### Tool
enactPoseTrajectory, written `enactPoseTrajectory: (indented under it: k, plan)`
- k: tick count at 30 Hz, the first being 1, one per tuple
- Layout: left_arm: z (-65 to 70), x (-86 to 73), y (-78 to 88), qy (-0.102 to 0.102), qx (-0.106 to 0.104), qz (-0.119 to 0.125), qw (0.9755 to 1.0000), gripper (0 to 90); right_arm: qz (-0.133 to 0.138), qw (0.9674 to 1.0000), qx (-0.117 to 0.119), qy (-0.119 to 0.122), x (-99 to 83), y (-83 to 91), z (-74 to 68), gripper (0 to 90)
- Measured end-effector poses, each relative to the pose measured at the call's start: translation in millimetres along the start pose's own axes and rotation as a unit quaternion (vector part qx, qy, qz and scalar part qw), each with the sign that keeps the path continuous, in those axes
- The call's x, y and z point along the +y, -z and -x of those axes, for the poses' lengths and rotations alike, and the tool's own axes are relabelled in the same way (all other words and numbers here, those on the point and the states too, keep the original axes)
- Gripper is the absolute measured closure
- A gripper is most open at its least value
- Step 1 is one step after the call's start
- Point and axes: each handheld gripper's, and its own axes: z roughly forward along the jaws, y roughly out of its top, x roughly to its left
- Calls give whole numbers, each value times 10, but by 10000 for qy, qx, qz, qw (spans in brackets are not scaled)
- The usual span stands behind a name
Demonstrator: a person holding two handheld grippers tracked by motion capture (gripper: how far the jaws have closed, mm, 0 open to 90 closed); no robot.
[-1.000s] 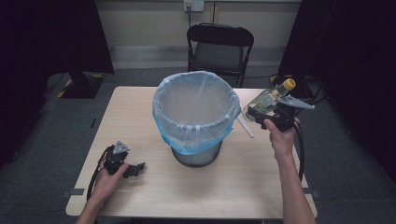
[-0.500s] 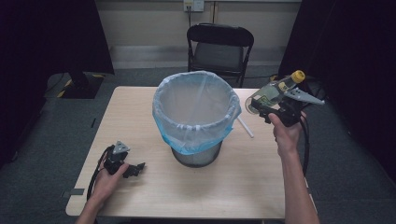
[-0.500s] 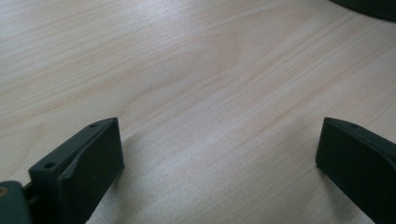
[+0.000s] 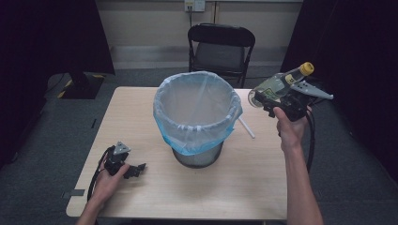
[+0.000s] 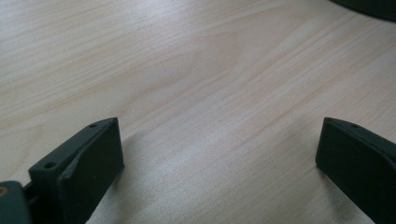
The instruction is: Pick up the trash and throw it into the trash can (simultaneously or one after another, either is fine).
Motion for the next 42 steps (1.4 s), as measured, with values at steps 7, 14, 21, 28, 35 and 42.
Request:
enactPoseTrajectory:
  k: [7, 14, 21, 28, 35, 42]
  plan:
    - [-1, 0, 0, -7, 8, 1, 10000, 3, 199, 9996, 153, -142, 147, -26, -62, 274]
    - [1, 0, 0, 9, 5, 2, 10000, 3, 378, 9988, 283, -103, 283, -60, -147, 274]
    - [1, 0, 0, 9, 4, 0, 10000, 2, 580, 9969, 531, 40, 438, -93, -302, 274]
    - [2, 0, 0, 12, 0, 1, 10000, 2, 529, 9949, 856, 93, 559, -179, -492, 274]
    - [3, -1, 0, 14, 2, 4, 10000, 3, 397, 9925, 1147, 160, 620, -293, -677, 274]
    - [4, -2, 2, 17, 12, 3, 10000, 3, 50, 9890, 1416, 425, 659, -489, -930, 274]
